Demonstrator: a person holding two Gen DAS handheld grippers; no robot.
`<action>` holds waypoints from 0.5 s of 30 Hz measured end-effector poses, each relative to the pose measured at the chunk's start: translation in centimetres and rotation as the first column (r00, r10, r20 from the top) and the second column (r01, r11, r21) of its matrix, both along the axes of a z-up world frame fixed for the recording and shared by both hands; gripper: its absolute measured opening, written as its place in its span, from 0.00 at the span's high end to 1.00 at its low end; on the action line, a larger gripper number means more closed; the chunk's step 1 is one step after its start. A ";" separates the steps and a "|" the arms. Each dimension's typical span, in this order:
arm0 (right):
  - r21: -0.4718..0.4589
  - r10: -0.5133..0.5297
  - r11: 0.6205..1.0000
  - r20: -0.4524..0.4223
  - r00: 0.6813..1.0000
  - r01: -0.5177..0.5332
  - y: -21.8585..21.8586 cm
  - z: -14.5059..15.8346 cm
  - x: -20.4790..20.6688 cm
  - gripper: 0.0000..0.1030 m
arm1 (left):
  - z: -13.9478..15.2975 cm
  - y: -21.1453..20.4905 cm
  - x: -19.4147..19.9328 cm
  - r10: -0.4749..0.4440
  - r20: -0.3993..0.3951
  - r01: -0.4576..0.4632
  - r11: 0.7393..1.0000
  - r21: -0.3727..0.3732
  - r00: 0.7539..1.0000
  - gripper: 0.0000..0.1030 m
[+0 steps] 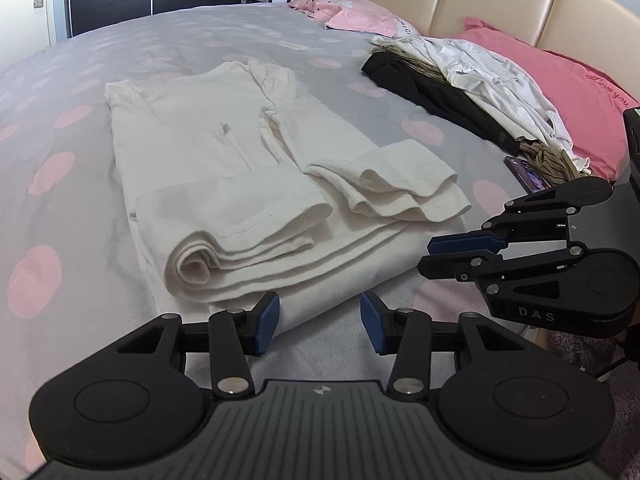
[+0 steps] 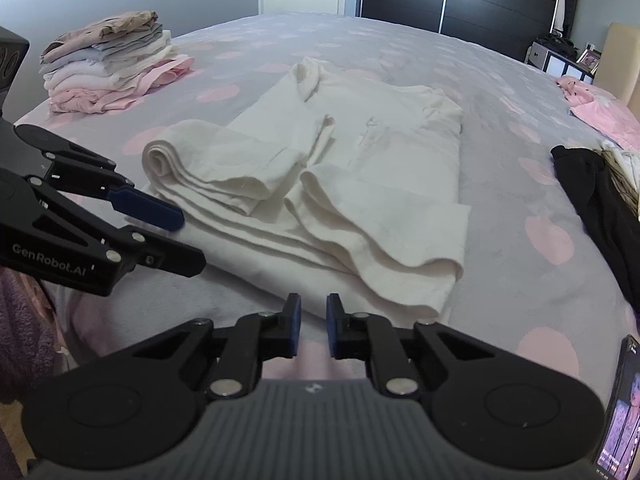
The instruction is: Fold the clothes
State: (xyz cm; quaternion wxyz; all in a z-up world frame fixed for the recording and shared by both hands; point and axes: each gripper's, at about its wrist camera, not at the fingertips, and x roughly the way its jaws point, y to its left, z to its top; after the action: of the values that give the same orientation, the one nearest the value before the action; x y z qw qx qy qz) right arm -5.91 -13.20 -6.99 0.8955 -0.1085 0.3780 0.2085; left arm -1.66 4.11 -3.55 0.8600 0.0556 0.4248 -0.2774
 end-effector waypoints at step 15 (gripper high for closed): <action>-0.014 -0.025 1.000 0.006 1.000 0.025 1.6 -1.1 2.9 0.88 | -1.5 -0.9 2.2 0.023 -0.008 -0.023 0.999 -0.021 1.000 0.64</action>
State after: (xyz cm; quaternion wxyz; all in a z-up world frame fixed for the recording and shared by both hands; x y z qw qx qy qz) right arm -3.02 -11.58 -8.06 0.8983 -0.1108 0.3783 0.1944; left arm 0.52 3.18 -5.07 0.8621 0.0404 0.4255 -0.2721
